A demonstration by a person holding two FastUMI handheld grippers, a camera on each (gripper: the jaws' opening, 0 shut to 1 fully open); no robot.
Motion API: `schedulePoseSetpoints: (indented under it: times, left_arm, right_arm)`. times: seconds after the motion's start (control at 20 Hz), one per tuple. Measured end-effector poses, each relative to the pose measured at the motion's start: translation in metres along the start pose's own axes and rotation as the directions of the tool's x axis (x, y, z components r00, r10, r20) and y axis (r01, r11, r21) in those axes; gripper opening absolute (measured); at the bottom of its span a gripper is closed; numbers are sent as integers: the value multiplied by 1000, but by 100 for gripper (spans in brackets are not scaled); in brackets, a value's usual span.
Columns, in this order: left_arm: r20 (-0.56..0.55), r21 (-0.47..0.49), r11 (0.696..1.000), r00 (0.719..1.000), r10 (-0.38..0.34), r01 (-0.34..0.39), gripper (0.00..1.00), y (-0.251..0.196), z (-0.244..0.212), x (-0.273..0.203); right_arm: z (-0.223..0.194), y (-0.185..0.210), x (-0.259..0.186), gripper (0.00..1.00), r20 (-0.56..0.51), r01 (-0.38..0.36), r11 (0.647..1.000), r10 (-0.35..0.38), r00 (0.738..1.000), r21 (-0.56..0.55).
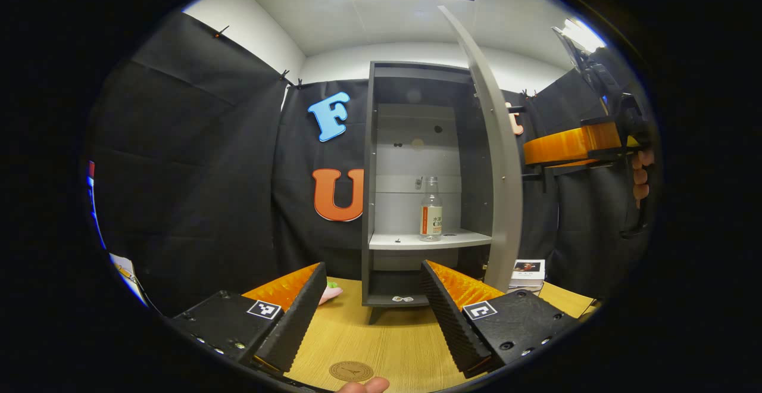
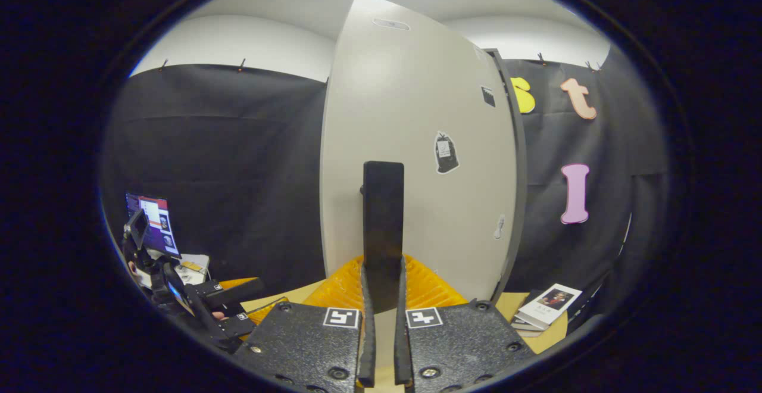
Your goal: Open the cabinet door with the right hand, grasp the bottle in the cabinet with the left hand and place it on the coaster, then close the cabinet door with the right hand.
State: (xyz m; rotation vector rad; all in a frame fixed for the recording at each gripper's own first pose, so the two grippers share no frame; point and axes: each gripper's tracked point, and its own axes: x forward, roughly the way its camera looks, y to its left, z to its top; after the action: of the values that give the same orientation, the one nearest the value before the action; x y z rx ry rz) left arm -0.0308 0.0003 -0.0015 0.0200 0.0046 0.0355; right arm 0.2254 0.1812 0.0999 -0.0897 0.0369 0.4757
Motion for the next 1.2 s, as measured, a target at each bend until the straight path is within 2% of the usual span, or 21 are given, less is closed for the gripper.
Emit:
schedulePoseSetpoints:
  times: [0.4, 0.55, 0.9, 1.0, 1.2]
  left_arm:
    - [-5, -2, 998, 998, -57, 57, 95, -23, -2, 7]
    - [-3, -2, 997, 997, -78, 78, 95, -32, -1, 8]
    - [6, 3, 993, 993, -117, 117, 95, -50, 2, 9]
    - [4, 4, 993, 993, -118, 118, 95, -51, 1, 9]
    - [-8, -11, 993, 993, -116, 115, 95, -53, -2, 8]
  right_arm:
    - [-7, -21, -38, 15, 21, 167, 986, -167, 986, 12]
    - [-8, -37, -51, 13, 35, 265, 964, -265, 964, 0]
    - [-7, -90, -82, 3, 32, 431, 902, -431, 902, -16]
    - [-7, -104, -84, 4, 34, 465, 885, -464, 885, -27]
    - [-8, -103, -80, 4, 47, 429, 902, -431, 901, 36]
